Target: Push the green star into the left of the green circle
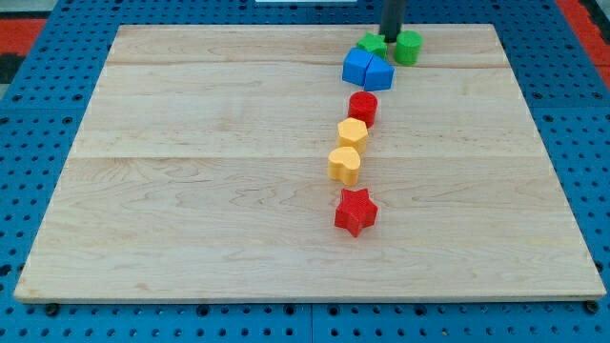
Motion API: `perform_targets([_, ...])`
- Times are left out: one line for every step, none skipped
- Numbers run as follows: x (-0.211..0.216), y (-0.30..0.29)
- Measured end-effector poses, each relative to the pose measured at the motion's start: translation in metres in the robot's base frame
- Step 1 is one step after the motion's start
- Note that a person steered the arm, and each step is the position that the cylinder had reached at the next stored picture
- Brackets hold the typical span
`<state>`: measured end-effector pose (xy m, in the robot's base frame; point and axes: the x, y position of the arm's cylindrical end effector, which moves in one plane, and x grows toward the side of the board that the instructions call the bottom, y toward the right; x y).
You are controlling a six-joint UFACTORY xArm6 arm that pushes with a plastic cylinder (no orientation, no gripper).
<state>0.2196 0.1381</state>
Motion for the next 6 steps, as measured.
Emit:
perform_targets([-0.001, 0.008])
perform_targets([-0.028, -0.031])
perform_targets([-0.020, -0.091])
perform_targets([0.011, -0.108])
perform_targets([0.013, -0.072])
perform_targets([0.013, -0.055])
